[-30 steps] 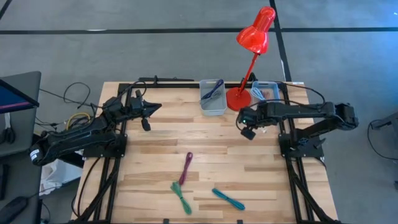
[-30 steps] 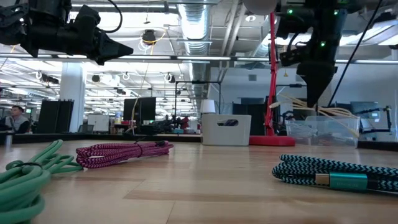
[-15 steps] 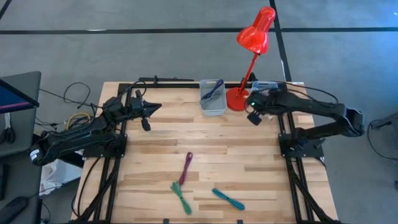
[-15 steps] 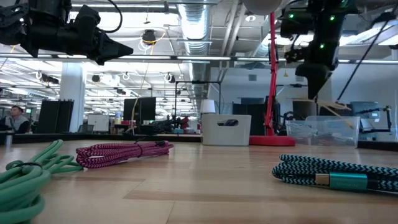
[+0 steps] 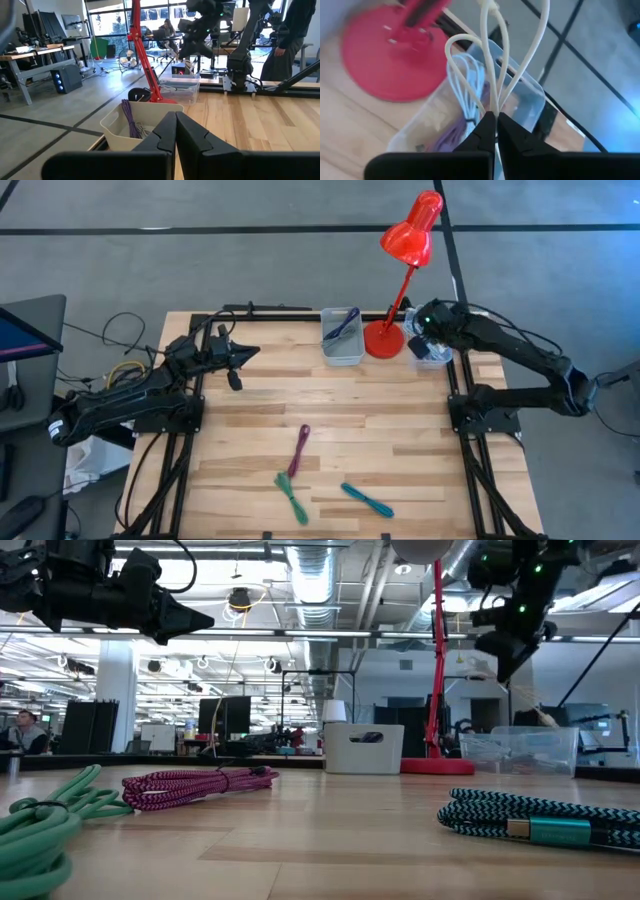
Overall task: Pick & Place USB Port
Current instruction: Put the white charger cable into the transparent bin, then put the blue patterned charger cable into the white bin
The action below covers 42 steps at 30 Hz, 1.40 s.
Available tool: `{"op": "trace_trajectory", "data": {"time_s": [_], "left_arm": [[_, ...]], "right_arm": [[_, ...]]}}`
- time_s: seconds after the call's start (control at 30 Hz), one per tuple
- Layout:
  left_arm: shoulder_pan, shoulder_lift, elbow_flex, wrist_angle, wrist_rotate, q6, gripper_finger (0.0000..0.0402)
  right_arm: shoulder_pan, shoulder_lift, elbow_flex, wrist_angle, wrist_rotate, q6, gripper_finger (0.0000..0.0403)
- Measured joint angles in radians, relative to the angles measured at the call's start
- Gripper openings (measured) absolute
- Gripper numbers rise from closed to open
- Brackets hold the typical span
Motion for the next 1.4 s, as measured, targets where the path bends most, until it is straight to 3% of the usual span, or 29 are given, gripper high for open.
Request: {"op": "trace_trajectory", "data": {"time_s": [0.53, 0.93, 1.4], "left_arm": [[0.0, 0.0, 0.0, 0.0, 0.0, 0.0, 0.001], [0.0, 0.0, 0.0, 0.0, 0.0, 0.0, 0.001], [0.0, 0.0, 0.0, 0.0, 0.0, 0.0, 0.001]], "right_arm": [[-0.199, 0.237, 0.0, 0.074, -0.13, -0.054, 0.0], [-0.231, 0.331, 0.0, 0.074, -0.134, -0.05, 0.0001], [-0.228, 0.274, 0.0, 0.073, -0.078, -0.057, 0.0083]]}}
